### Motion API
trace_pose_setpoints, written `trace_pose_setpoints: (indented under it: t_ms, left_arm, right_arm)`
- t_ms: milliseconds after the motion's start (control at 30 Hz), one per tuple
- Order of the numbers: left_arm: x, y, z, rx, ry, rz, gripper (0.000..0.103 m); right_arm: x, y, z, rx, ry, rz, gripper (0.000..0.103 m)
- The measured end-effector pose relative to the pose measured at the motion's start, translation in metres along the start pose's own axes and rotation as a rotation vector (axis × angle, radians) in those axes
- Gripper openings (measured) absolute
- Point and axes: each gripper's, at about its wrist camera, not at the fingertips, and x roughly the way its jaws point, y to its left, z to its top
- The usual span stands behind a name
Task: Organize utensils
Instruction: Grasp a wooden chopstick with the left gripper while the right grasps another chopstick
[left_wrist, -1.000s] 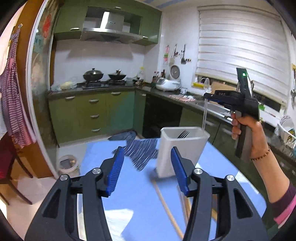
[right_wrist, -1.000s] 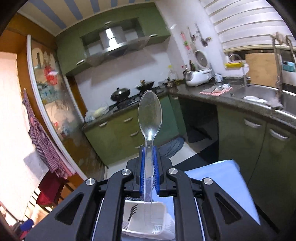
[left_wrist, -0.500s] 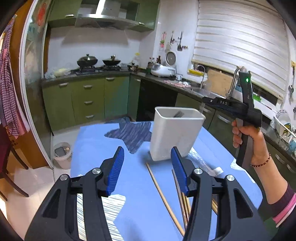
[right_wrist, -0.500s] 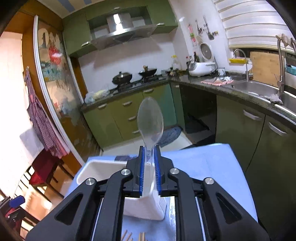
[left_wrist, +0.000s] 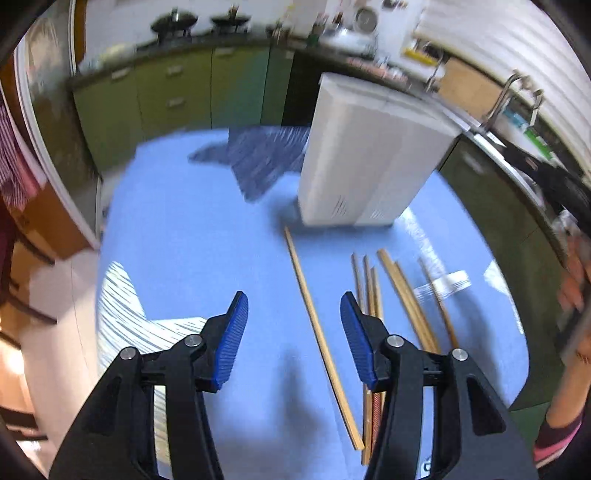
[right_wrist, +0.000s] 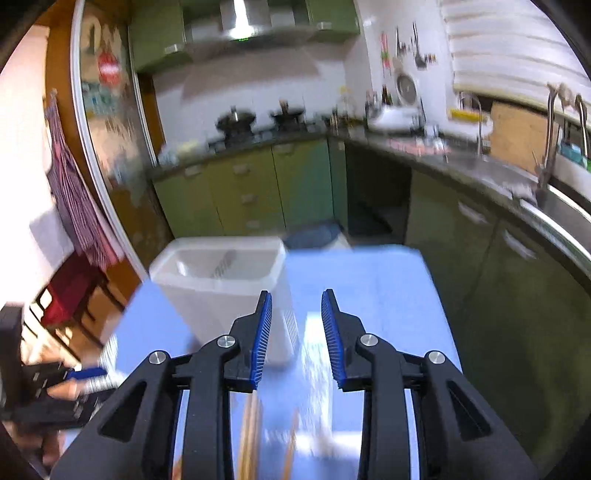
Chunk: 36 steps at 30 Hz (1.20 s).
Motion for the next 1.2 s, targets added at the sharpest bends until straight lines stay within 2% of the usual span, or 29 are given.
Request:
trace_pose_setpoints:
  t_ms: [67,200,300,367,600,700,733,767,933,1000,1100,1200]
  left_arm:
    - [0.019,-0.001,0.003,-0.019,0.056,0.006,0.035]
    - [0.044,-0.005,0.015,-0.036,0.112,0.018,0.035]
    - [0.063,-0.009,0.023,-0.052,0.159,0.024,0.035]
    - [0.073,-0.013,0.028,-0.060,0.180,0.050,0.027]
    - [0.098,-0.021,0.031,-0.060,0.257,0.092,0.025]
    - [0.099,-0.023,0.032,-0.048,0.260,0.110,0.020]
    - [0.099,-0.023,0.032,-0.047,0.263,0.108,0.010]
    - [0.100,-0.024,0.034,-0.041,0.267,0.104,0.008]
    - [0.100,-0.015,0.039,-0.048,0.262,0.087,0.008]
    - [0.095,-0.012,0.041,-0.051,0.245,0.080,0.008]
    - [0.075,-0.009,0.043,-0.048,0.187,0.069,0.008]
    - [0.044,-0.005,0.041,-0.043,0.107,0.054,0.008]
  right_arm:
    - [0.003,-0.007,-0.014,0.004,0.042,-0.008,0.028]
    - [0.013,-0.027,-0.044,0.015,0.135,-0.033,0.028]
    - [0.018,-0.038,-0.058,0.025,0.171,-0.036,0.028]
    - [0.018,-0.044,-0.065,0.030,0.184,-0.035,0.028]
    - [0.019,-0.049,-0.061,0.032,0.203,-0.029,0.030]
    - [0.019,-0.050,-0.062,0.031,0.210,-0.028,0.030]
    - [0.020,-0.049,-0.063,0.028,0.215,-0.027,0.030]
    - [0.020,-0.048,-0.062,0.027,0.219,-0.026,0.030]
    - [0.027,-0.042,-0.062,0.010,0.252,-0.015,0.030]
    - [0.034,-0.035,-0.065,-0.012,0.292,0.006,0.033]
    - [0.050,-0.023,-0.072,-0.039,0.375,0.053,0.034]
    - [0.067,-0.012,-0.078,-0.062,0.431,0.045,0.034]
